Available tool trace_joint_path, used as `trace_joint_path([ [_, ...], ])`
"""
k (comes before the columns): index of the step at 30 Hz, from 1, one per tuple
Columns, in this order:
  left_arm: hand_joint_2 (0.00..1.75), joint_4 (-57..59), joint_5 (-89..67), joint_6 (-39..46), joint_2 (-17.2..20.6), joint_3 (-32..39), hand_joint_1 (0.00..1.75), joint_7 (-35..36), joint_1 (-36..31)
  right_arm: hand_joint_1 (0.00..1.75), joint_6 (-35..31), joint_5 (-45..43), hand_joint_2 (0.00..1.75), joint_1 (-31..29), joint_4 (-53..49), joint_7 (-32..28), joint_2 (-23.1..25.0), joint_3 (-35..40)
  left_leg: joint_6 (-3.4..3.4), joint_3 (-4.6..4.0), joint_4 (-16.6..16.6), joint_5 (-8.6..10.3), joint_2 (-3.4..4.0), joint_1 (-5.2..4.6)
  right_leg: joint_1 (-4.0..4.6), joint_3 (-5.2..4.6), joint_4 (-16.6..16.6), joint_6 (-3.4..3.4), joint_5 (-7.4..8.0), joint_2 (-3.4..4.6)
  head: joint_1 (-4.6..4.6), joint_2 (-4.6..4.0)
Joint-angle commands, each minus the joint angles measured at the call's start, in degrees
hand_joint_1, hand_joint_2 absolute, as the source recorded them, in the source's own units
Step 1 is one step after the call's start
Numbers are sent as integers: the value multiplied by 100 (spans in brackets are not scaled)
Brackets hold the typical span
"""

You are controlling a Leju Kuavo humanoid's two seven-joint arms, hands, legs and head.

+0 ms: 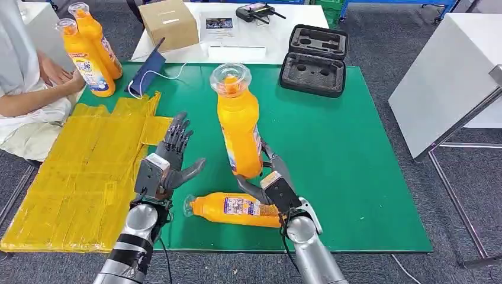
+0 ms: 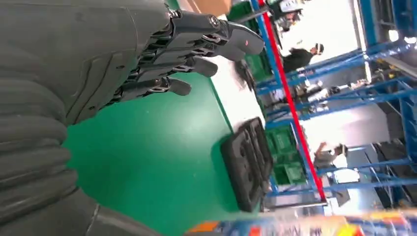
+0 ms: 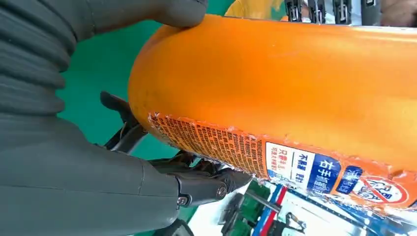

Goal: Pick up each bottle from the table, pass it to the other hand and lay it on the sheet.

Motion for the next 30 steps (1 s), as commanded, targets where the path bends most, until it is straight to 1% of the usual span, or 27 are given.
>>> trace_joint_path([
  [1, 175, -412, -43, -210, -4, -596, 0, -34, 251, 175, -180, 195, 175, -257, 442, 100, -30, 179, -8, 23, -1, -11, 10, 4, 3, 23, -4, -8, -8, 12, -2, 0],
  [5, 175, -708, -137, -177, -12, -945, 0, -102, 452, 175, -254, 289, 175, -346, 734, 152, 12, 272, -7, 19, -1, -11, 13, 4, 4, 20, -5, -7, -6, 15, -2, 0],
  [6, 175, -737, -156, -144, -28, -986, 0, -96, 473, 175, -283, 300, 175, -358, 783, 149, 22, 281, -10, 30, -1, -16, 16, 5, 5, 30, -6, -9, -10, 19, -2, 0],
  [11, 175, -755, -153, -115, 10, -1051, 0, -86, 460, 175, -308, 354, 175, -425, 952, 177, 32, 328, -7, 17, -2, -8, 8, 4, 4, 17, -5, -7, -5, 10, 0, 0],
  [13, 175, -748, -150, -113, 9, -1053, 0, -85, 455, 175, -330, 376, 175, -425, 976, 182, 52, 349, -14, 43, 0, -21, 18, 6, 6, 43, -6, -14, -15, 23, -2, 0],
  [15, 175, -748, -150, -113, 9, -1053, 0, -85, 455, 175, -330, 376, 175, -425, 976, 182, 52, 349, -7, 20, -2, -9, 13, 4, 4, 20, -6, -8, -5, 15, -2, 0],
  [16, 175, -748, -150, -113, 9, -1053, 0, -85, 455, 175, -330, 376, 175, -425, 976, 182, 52, 349, -12, 34, -3, -16, 16, 6, 6, 34, -7, -12, -10, 19, 0, 0],
  [18, 175, -748, -150, -113, 9, -1053, 0, -85, 455, 175, -330, 376, 175, -425, 976, 182, 52, 349, -7, 20, -3, -8, 9, 2, 2, 19, -5, -7, -6, 11, -2, 0],
  [21, 175, -748, -150, -113, 9, -1053, 0, -85, 455, 175, -330, 376, 175, -425, 976, 182, 52, 349, -12, 35, -2, -16, 11, 5, 5, 35, -6, -12, -13, 14, -2, 0],
  [24, 175, -748, -150, -113, 9, -1053, 0, -85, 455, 175, -330, 376, 175, -425, 976, 182, 52, 349, -6, 13, -2, -6, 6, 4, 4, 15, -5, -6, -4, 7, -2, 0],
  [26, 175, -748, -150, -113, 9, -1053, 0, -85, 455, 175, -330, 376, 175, -425, 976, 182, 52, 349, -14, 41, 2, -21, 13, 7, 7, 43, -4, -14, -17, 17, -2, 0],
  [28, 175, -748, -150, -113, 9, -1053, 0, -85, 455, 175, -330, 376, 175, -425, 976, 182, 52, 349, -6, 14, -3, -6, 6, 3, 3, 15, -5, -6, -4, 8, -2, 0],
  [29, 175, -748, -150, -113, 9, -1053, 0, -85, 455, 175, -330, 376, 175, -425, 976, 182, 52, 349, -9, 27, -1, -13, 8, 4, 4, 28, -5, -10, -10, 11, -2, 0],
  [30, 175, -748, -150, -113, 9, -1053, 0, -85, 455, 175, -330, 376, 175, -425, 976, 182, 52, 349, -8, 20, -1, -9, 8, 5, 5, 21, -4, -9, -7, 10, -2, 0],
])
